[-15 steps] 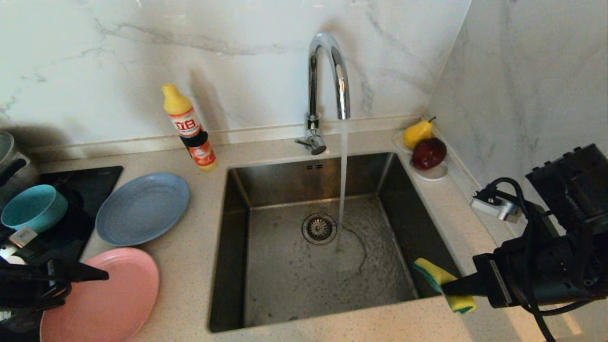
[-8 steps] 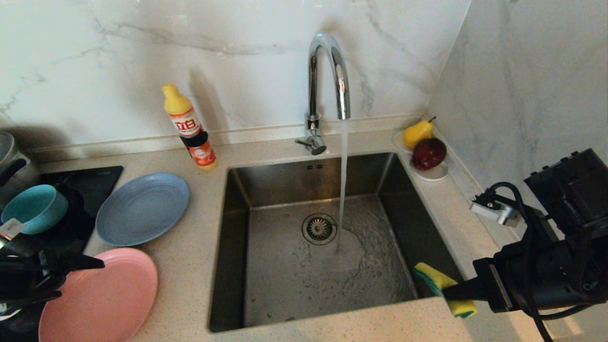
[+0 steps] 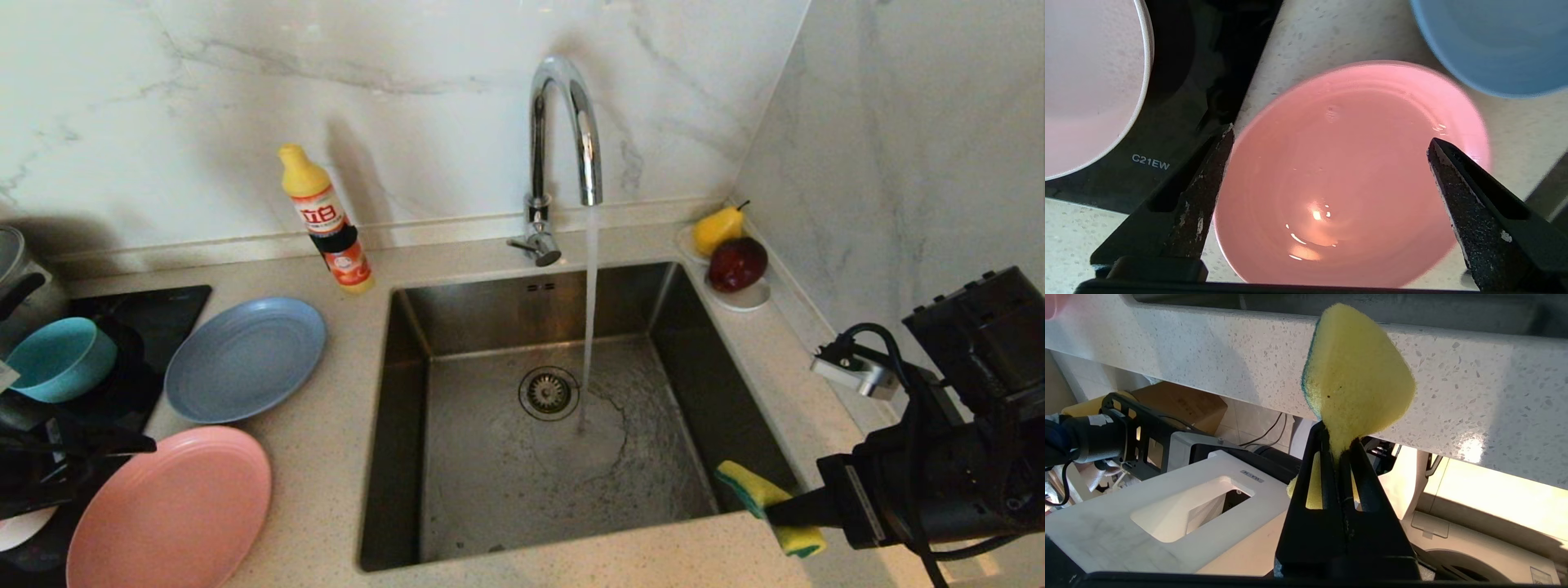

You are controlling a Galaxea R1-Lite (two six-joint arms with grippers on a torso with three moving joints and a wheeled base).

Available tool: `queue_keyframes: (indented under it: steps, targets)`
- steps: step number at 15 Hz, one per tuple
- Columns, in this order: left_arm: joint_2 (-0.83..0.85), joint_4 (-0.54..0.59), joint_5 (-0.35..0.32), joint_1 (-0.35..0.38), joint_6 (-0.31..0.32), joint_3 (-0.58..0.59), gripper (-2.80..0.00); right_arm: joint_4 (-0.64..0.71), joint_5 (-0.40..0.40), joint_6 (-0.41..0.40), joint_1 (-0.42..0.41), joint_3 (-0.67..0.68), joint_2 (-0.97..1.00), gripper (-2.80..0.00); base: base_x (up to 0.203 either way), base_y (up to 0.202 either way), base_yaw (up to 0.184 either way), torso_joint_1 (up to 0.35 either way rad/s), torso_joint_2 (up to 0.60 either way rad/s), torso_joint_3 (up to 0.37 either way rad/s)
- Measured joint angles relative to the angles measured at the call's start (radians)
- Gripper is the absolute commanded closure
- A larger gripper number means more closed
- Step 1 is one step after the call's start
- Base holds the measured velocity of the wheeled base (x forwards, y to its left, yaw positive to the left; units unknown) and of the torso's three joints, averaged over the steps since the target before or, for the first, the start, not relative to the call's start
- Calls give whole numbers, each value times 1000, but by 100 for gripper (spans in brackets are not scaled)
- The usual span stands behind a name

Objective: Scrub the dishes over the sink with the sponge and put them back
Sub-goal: Wash the plate

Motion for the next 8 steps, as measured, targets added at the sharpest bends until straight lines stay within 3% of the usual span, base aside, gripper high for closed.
queue_keyframes:
  steps: [8]
  targets:
    - [78, -2, -25, 0, 3, 8, -280, -1, -1, 1, -1, -7, 7, 0, 0, 0, 0, 0, 0, 0]
